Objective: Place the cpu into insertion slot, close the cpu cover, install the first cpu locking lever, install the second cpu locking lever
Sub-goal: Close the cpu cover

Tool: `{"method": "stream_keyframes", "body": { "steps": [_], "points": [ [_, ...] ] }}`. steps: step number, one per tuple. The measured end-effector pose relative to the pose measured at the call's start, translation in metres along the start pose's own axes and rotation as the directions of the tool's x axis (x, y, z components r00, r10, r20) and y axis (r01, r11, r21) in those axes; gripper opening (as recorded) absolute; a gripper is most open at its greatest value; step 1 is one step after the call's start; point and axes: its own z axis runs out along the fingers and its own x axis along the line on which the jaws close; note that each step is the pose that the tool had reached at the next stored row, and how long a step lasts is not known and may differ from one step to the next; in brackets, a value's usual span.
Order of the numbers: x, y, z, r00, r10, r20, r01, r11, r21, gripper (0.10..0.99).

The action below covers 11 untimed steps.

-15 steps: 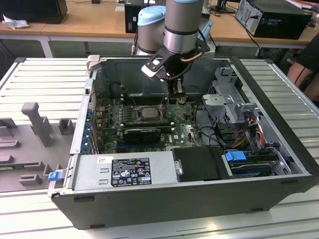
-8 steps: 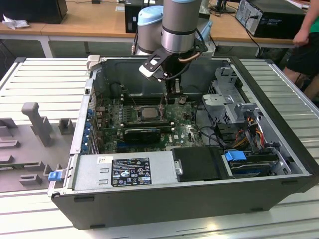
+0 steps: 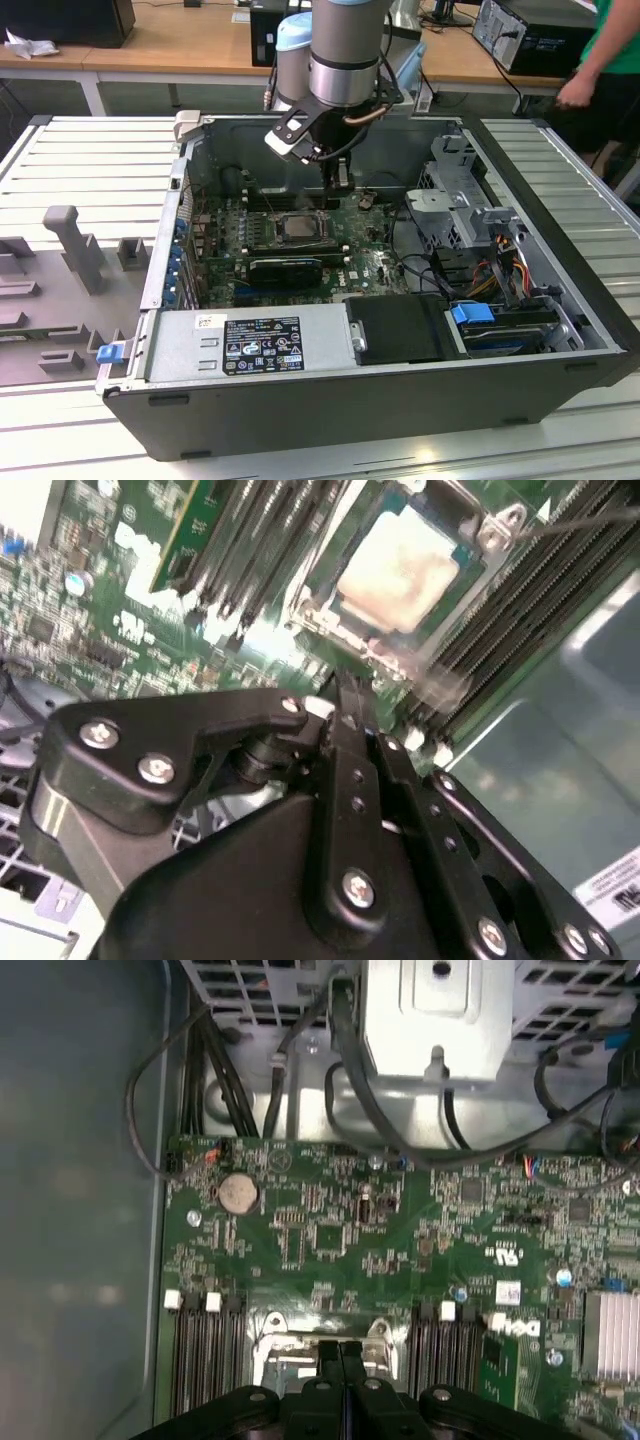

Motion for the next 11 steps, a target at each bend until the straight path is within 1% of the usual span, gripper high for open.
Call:
{"method": "stream_keyframes", "body": {
  "steps": [1,3,6,8,11],
  "points": [
    [0.0001,-0.0028,0.0000,1.0000,0.000,-0.0001,0.000,1.0000,0.000,0.106],
    [0.0003,-0.0053,0.0010,1.0000,0.000,-0.0002,0.000,1.0000,0.000,0.106],
    [0.0003,-0.0092,0.0082,1.0000,0.000,0.0001,0.000,1.0000,0.000,0.106],
    [0.0004,-0.0141,0.0153,1.0000,-0.008,-0.0003,0.008,1.0000,0.000,0.106],
    [0.0009,-0.0224,0.0186,0.9999,-0.013,-0.0006,0.013,0.9999,0.003,0.106]
  ]
}}
